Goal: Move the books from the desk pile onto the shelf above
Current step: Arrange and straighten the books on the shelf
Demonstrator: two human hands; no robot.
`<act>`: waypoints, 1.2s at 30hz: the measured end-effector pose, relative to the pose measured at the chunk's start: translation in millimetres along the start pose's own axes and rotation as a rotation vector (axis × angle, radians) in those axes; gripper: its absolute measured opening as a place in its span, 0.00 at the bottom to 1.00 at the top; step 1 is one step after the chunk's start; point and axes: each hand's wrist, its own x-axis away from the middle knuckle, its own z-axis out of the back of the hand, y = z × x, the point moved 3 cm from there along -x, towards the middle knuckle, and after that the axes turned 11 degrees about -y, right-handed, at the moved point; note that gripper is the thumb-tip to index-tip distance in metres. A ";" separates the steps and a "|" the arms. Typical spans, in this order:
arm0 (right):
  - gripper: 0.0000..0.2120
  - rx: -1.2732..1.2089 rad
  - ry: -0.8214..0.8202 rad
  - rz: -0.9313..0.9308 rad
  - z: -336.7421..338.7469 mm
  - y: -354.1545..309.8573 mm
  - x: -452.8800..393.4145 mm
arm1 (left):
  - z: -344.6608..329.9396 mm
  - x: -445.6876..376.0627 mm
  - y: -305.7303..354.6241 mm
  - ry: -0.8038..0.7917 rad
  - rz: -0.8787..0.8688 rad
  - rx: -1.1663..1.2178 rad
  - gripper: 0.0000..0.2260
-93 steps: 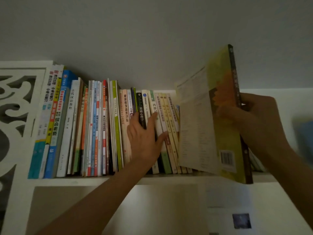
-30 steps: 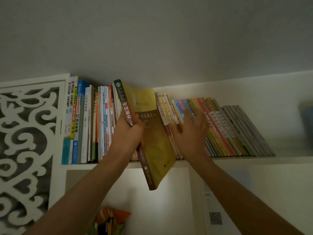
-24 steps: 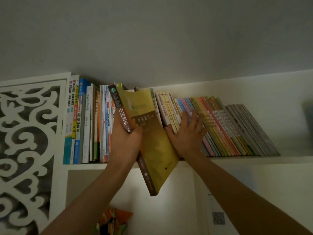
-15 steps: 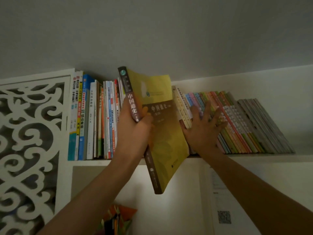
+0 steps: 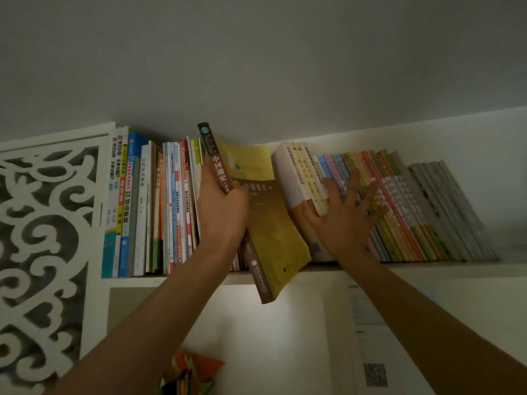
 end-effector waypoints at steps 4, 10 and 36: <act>0.38 0.009 -0.026 -0.006 -1.0 -0.8 1.1 | -29.1 -4.9 2.2 -0.034 -0.078 0.003 0.14; 0.36 0.029 -0.050 -0.002 1.1 -0.2 1.7 | -56.6 -14.5 -14.1 0.051 -0.008 -0.125 0.23; 0.35 0.008 -0.052 0.006 3.4 -4.0 0.6 | -92.8 -50.8 -14.0 -0.377 -0.323 -1.858 0.10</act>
